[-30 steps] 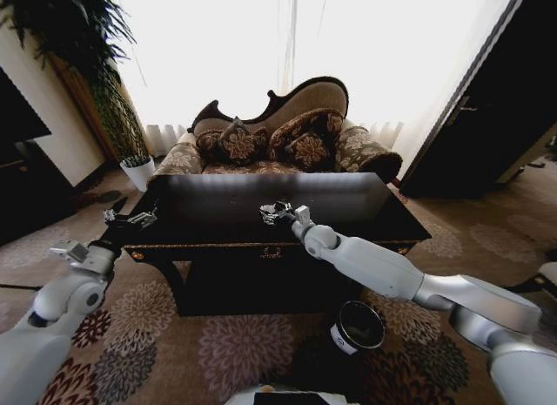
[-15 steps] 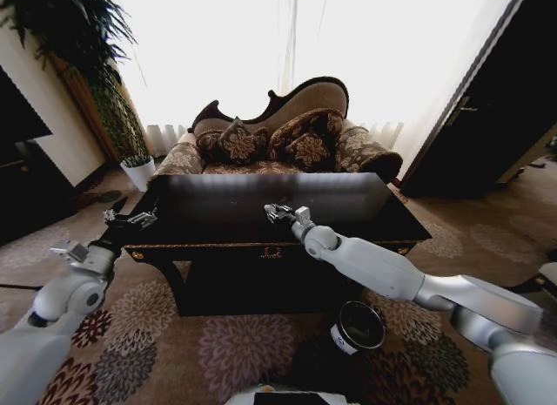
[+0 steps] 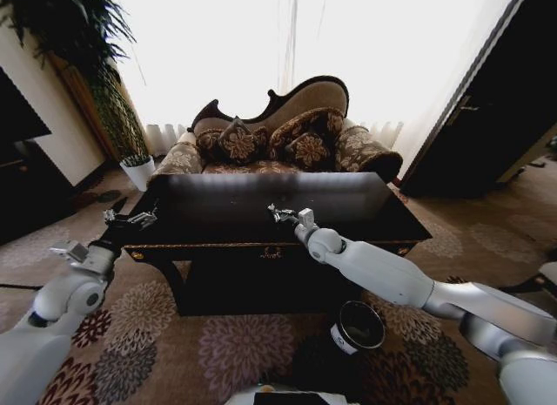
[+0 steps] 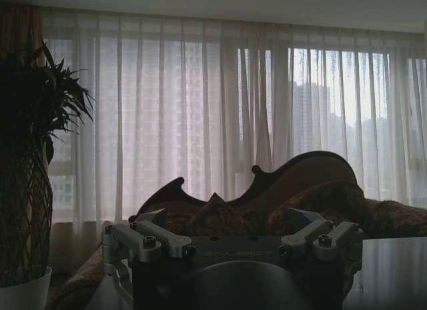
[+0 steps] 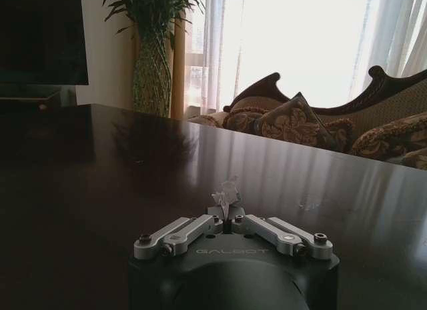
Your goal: Move to the front of the table and place the trash on the table into the trash bin.
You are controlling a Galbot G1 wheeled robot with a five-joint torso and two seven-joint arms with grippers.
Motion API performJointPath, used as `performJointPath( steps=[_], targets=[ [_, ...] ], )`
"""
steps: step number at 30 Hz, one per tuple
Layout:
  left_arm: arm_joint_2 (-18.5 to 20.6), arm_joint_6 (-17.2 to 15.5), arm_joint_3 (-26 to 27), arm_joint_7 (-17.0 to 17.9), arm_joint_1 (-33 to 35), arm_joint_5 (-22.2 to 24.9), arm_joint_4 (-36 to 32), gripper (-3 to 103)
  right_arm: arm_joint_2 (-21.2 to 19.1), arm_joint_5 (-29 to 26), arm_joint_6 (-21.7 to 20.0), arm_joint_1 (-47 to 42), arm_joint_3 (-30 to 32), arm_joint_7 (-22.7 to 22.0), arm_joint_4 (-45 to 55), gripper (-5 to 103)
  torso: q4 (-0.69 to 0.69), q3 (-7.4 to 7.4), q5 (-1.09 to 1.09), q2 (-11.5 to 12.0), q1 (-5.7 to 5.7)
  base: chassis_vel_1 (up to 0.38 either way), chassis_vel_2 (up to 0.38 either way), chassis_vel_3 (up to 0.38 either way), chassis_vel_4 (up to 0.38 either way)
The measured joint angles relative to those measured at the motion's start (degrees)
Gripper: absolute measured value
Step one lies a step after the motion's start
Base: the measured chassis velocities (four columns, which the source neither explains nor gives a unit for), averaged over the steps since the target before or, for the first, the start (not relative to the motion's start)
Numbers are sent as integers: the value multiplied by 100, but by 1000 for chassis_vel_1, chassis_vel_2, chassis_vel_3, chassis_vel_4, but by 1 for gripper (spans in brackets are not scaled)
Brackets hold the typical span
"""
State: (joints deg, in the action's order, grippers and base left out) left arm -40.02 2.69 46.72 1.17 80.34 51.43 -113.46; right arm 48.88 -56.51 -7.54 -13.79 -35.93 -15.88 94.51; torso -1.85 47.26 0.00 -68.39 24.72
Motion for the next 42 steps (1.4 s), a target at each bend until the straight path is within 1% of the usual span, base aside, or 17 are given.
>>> performJointPath(
  steps=[5,6,10,11,13,15,18,19,22,24,28,29,34,35,37,39,42],
  targets=[
    [0,0,0,-1,0,0,0,100,-573,39,-31,-1042,939,-65,760,1,-2,-1,2,0,0,0,0,0,0],
    [0,0,0,-1,0,0,0,100,-573,39,-31,-1042,939,-65,760,1,-2,-1,2,0,0,0,0,0,0],
    [0,0,0,-2,0,0,0,100,-1069,239,-19,-2054,1976,-20,1188,1,-2,-1,2,0,0,0,0,0,0],
    [0,0,0,-2,0,0,0,100,-1069,239,-19,-2054,1976,-20,1188,1,-2,-1,2,0,0,0,0,0,0],
    [0,0,0,-1,0,0,0,100,-1211,475,43,-2683,2610,29,1372,1,-1,-2,-2,-1,0,0,0,0,0],
    [0,0,0,0,0,0,0,100,-1209,549,67,-2977,2854,30,1445,1,-1,-2,0,-1,0,0,0,0,0],
    [0,0,0,-1,0,0,0,100,-1039,773,136,-3970,3709,7,1665,1,-1,-2,2,-1,-1,0,0,0,0],
    [0,0,0,-1,0,0,0,100,-1039,773,136,-3970,3709,7,1665,1,-1,-2,2,-1,-1,0,0,0,0],
    [0,0,0,0,0,0,0,100,-841,1074,215,-4995,4796,65,1901,1,0,-2,-1,-1,-1,0,0,0,0],
    [0,0,0,1,0,0,0,100,-809,1139,246,-5236,5027,91,1953,1,0,-2,1,-1,-1,0,0,0,0],
    [0,0,0,0,0,0,0,100,-523,1528,460,-6492,6186,280,2204,1,-2,-2,0,-2,-1,0,0,0,0],
    [0,0,0,0,0,0,0,100,-523,1528,460,-6492,6186,280,2204,1,-2,-2,0,-2,-1,0,0,0,0],
    [0,0,0,1,0,0,0,100,13,1806,720,-7508,7078,493,2438,1,0,-3,-1,-2,-2,0,0,0,0],
    [0,0,0,1,0,0,0,100,13,1806,720,-7508,7078,493,2438,1,0,-3,-1,-2,-2,0,0,0,0],
    [0,0,0,1,0,0,0,100,342,1942,892,-7924,7362,598,2424,1,-1,-2,-1,-2,-2,0,0,0,0],
    [0,0,0,0,0,0,0,100,435,1989,949,-8025,7422,632,2392,1,0,-2,-1,-2,-2,0,0,0,0],
    [0,0,0,1,0,0,0,100,829,2201,1253,-8400,7572,791,2076,1,-1,-2,-1,-2,-2,0,0,0,0]
  ],
)
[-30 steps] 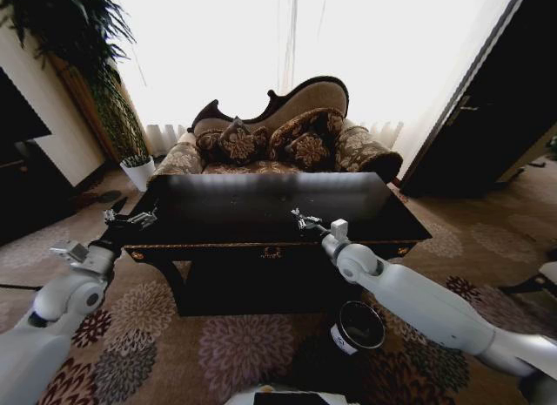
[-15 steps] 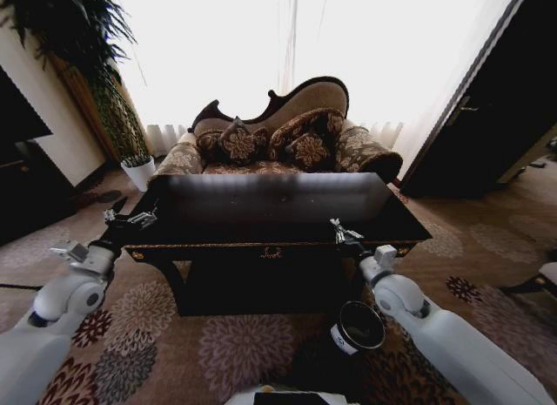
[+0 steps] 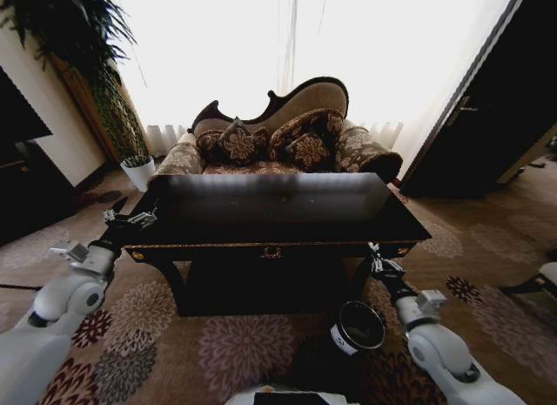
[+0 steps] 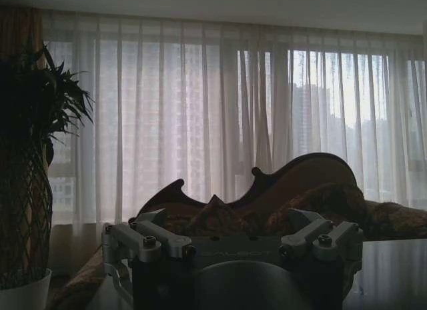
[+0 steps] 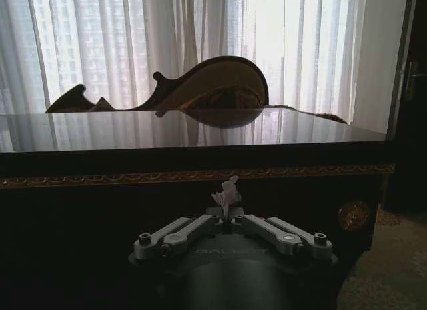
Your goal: Move to the front of the table and place the trash on the table into the trash bin.
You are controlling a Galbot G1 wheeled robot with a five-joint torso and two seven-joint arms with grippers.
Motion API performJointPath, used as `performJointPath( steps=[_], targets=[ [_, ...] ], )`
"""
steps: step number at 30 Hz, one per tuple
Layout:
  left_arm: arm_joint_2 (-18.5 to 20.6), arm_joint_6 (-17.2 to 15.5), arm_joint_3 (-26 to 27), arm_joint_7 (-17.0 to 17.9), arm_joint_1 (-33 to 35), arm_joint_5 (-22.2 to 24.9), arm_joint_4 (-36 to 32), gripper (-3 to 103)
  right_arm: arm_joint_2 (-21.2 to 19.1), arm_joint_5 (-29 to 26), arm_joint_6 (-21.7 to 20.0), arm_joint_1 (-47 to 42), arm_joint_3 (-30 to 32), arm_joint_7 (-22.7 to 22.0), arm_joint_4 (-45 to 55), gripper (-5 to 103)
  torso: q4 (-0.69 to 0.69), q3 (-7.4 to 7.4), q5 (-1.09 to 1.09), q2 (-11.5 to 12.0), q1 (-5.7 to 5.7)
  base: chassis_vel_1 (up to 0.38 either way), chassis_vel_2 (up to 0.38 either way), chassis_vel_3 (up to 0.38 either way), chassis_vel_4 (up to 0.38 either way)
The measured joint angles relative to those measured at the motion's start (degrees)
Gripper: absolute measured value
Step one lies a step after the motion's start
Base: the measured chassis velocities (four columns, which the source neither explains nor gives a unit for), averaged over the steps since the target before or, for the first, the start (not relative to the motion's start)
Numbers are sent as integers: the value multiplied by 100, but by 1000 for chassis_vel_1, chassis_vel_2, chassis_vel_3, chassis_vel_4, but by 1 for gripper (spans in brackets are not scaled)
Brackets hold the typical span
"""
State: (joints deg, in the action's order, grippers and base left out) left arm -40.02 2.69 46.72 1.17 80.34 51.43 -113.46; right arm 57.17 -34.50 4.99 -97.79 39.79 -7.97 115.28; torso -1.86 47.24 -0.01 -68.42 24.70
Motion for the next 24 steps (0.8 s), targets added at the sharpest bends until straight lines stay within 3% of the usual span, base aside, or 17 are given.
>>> performJointPath(
  steps=[6,13,24],
  targets=[
    [0,0,0,-1,0,0,0,100,442,166,384,-23,-80,130,-843,1,-1,1,0,0,0,0,0,0,0],
    [0,0,0,0,0,0,0,100,855,261,763,852,-499,330,-2469,1,0,1,0,0,1,0,0,0,0],
    [0,0,0,-2,0,0,0,100,930,292,910,2109,-1062,458,-4537,1,2,1,0,1,2,0,0,0,0]
  ],
)
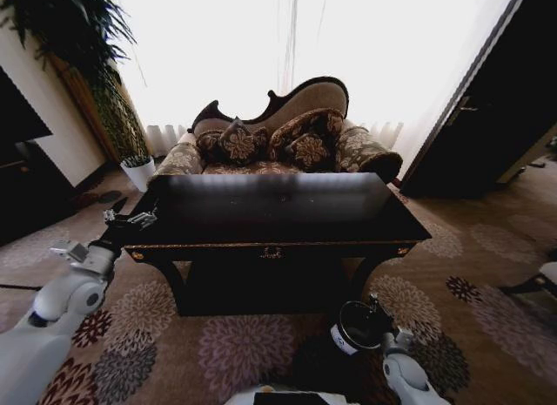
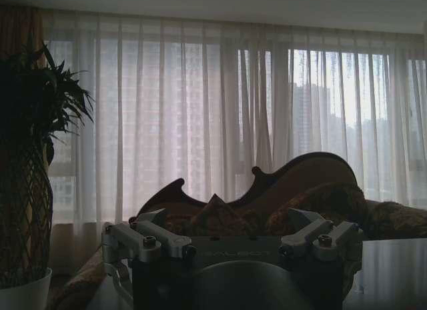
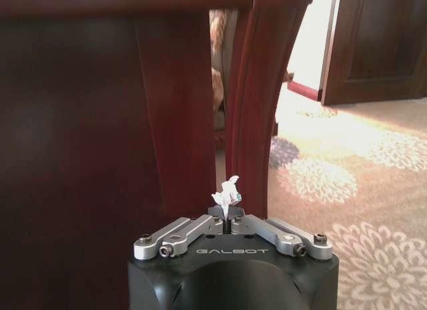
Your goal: Move to the front of the table and place the trash on the table into the trash bin.
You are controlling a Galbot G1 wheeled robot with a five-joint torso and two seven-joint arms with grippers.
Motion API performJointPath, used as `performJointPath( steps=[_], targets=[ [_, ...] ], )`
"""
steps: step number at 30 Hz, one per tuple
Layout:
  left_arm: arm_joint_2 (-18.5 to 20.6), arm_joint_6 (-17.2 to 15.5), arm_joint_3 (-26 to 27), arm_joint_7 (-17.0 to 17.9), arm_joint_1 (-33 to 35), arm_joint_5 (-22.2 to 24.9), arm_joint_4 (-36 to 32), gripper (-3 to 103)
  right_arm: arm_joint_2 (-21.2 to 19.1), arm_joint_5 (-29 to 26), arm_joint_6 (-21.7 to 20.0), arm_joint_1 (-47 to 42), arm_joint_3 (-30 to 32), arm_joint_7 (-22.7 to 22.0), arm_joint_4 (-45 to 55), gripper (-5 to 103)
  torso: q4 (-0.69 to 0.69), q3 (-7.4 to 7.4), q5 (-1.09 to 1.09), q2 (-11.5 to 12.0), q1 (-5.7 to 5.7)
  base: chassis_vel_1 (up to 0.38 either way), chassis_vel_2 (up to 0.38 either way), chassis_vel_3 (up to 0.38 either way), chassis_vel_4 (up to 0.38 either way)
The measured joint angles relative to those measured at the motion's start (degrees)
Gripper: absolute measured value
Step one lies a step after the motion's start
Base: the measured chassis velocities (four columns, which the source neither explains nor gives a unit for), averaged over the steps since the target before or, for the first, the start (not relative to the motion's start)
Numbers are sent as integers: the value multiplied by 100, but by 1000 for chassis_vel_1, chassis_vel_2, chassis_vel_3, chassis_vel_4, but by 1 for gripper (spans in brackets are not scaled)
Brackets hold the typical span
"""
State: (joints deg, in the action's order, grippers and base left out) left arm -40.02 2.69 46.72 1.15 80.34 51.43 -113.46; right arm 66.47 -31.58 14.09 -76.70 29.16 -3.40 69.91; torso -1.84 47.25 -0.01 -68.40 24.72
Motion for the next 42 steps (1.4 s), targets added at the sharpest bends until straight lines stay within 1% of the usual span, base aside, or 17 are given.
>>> performJointPath(
  steps=[3,4,8,9,12,14,18,19,23,24,27,36,37,38,39,42],
  targets=[
    [0,0,0,2,0,0,0,100,133,182,87,478,-209,25,-973,1,-2,0,1,0,0,0,0,0,0],
    [0,0,0,2,0,0,0,100,133,182,87,478,-209,25,-973,1,-2,0,1,0,0,0,0,0,0],
    [0,0,0,2,0,0,0,100,294,306,271,992,-428,128,-2048,1,-1,0,1,0,0,0,0,0,0],
    [0,0,0,2,0,0,0,100,294,306,271,992,-428,128,-2048,1,-1,0,1,0,0,0,0,0,0],
    [0,0,0,2,0,0,0,100,344,330,393,1307,-543,194,-2655,1,-2,0,0,0,0,0,0,0,0],
    [0,0,0,2,0,0,0,100,350,329,408,1401,-570,212,-2791,1,-1,0,1,0,0,0,0,0,0],
    [0,0,0,2,0,0,0,100,364,332,469,1825,-679,248,-3419,1,-1,0,0,0,0,0,0,0,0],
    [0,0,0,2,0,0,0,100,364,332,469,1825,-679,248,-3419,1,-1,0,0,0,0,0,0,0,0],
    [0,0,0,2,0,0,0,100,416,388,569,2164,-715,285,-4096,1,-2,0,0,0,0,0,0,0,0],
    [0,0,0,2,0,0,0,100,416,388,569,2164,-715,285,-4096,1,-2,0,0,0,0,0,0,0,0],
    [0,0,0,2,0,0,0,100,440,387,587,2376,-676,314,-4520,1,-1,0,1,0,0,0,0,0,0],
    [0,0,0,2,0,0,0,100,437,293,563,2728,-623,315,-5020,0,0,0,1,0,0,0,0,0,0],
    [0,0,0,2,0,0,0,100,426,286,551,2742,-623,315,-5031,3,-1,0,1,0,0,0,0,0,0],
    [0,0,0,2,0,0,0,100,416,282,550,2742,-626,315,-5020,3,-1,0,0,0,0,0,0,0,0],
    [0,0,0,2,0,0,0,100,412,280,549,2740,-629,314,-4996,7,-2,0,0,0,0,0,0,0,0],
    [0,0,0,2,0,0,0,100,412,279,550,2736,-631,304,-4981,7,-1,0,1,0,0,0,0,0,0]
  ],
)
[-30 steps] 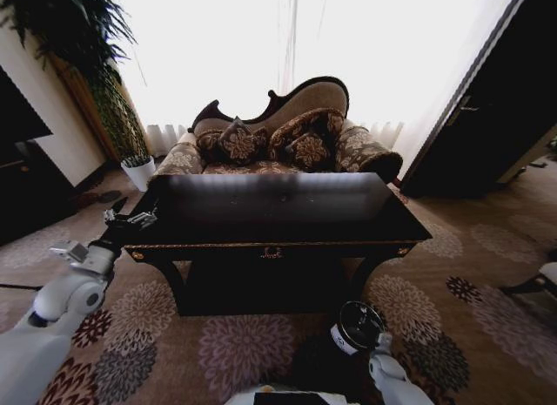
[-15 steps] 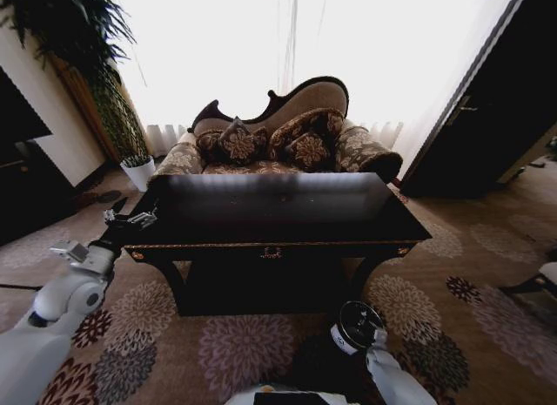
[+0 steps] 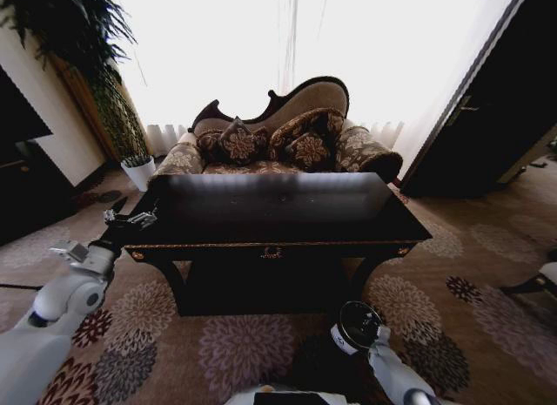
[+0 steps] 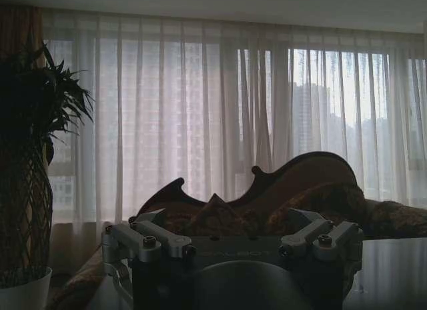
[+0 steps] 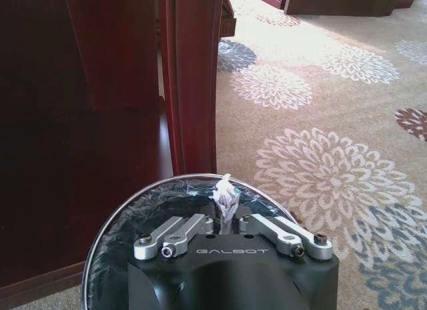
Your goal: Move to the front of the table and place the trash on the table into the trash bin.
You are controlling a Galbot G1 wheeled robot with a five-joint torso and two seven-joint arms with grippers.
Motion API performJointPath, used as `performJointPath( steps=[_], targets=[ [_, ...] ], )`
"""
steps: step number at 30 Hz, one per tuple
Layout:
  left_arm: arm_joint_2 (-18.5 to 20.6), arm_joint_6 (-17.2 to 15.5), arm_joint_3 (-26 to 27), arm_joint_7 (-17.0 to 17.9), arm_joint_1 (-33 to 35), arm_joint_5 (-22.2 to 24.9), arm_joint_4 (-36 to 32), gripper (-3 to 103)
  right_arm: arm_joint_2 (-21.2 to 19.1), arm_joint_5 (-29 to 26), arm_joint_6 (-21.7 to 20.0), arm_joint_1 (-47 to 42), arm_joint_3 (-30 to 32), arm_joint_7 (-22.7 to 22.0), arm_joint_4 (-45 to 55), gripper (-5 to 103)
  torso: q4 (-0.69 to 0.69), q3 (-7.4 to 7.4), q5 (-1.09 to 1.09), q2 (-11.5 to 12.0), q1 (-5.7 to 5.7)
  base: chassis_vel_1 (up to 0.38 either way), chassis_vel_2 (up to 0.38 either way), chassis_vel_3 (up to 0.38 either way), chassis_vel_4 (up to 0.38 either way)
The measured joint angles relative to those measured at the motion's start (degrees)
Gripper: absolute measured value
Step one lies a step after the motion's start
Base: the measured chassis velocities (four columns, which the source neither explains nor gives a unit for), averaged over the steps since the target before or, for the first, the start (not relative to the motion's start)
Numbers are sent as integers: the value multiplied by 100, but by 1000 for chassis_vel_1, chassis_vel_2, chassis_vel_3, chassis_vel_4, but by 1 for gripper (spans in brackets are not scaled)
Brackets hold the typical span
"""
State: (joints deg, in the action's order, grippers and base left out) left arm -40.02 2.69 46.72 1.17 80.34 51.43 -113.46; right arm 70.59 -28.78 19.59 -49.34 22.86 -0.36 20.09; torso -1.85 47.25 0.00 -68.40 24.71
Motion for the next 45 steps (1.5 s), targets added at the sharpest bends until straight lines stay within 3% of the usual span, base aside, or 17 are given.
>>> performJointPath(
  steps=[3,6,9,12,13,15,16,20,21,24,25,26,31,34,42,43,45],
  targets=[
    [0,0,0,0,0,0,0,100,-7,-2,0,-39,1,-7,21,28,0,0,0,0,0,0,0,0,0],
    [0,0,0,0,0,0,0,100,-4,-6,2,-64,12,-7,37,28,-1,0,0,0,0,0,0,0,0],
    [0,0,0,0,0,0,0,100,15,-6,16,-85,28,-10,66,50,-1,0,0,0,0,0,0,0,0],
    [0,0,0,0,0,0,0,100,36,-7,27,-87,30,-21,80,50,-1,0,0,0,0,0,0,0,0],
    [0,0,0,0,0,0,0,100,48,-7,40,-87,30,-33,87,61,0,0,0,0,-1,0,0,0,0],
    [0,0,0,0,0,0,0,100,50,-6,52,-89,30,-38,96,61,0,0,0,0,0,0,0,0,0],
    [0,0,0,0,0,0,0,100,50,-6,60,-92,28,-40,102,72,0,0,0,0,0,0,0,0,0],
    [0,0,0,0,0,0,0,100,43,40,105,-152,6,-39,135,93,-1,0,0,0,-1,0,0,0,0],
    [0,0,0,0,0,0,0,100,43,40,105,-152,6,-39,135,93,-1,0,0,0,-1,0,0,0,0],
    [0,0,0,0,0,0,0,100,62,1272,405,-31,43,-395,-168,93,-1,0,0,0,-1,0,0,0,0],
    [0,0,0,0,0,0,0,100,62,1641,439,-22,39,-532,-180,99,0,0,0,0,0,0,0,0,0],
    [0,0,0,0,0,0,0,100,62,1641,439,-22,39,-532,-180,99,0,0,0,0,0,0,0,0,0],
    [0,0,0,0,0,0,0,100,101,3136,648,30,22,-1180,-163,100,0,0,-1,0,0,0,0,0,0],
    [0,0,0,0,0,0,0,100,113,3289,645,22,18,-1258,-119,100,0,0,1,0,0,0,0,0,0],
    [0,0,0,0,0,0,0,100,102,1167,-600,-304,-128,-997,690,100,0,0,-2,0,0,0,0,0,0],
    [0,0,0,1,0,0,0,100,98,1273,-639,-323,-127,-987,705,100,0,0,-1,0,0,0,0,0,0],
    [0,0,0,0,0,0,0,100,104,2490,-205,-278,3,-966,442,100,0,0,-1,0,-1,0,0,0,0]
  ],
)
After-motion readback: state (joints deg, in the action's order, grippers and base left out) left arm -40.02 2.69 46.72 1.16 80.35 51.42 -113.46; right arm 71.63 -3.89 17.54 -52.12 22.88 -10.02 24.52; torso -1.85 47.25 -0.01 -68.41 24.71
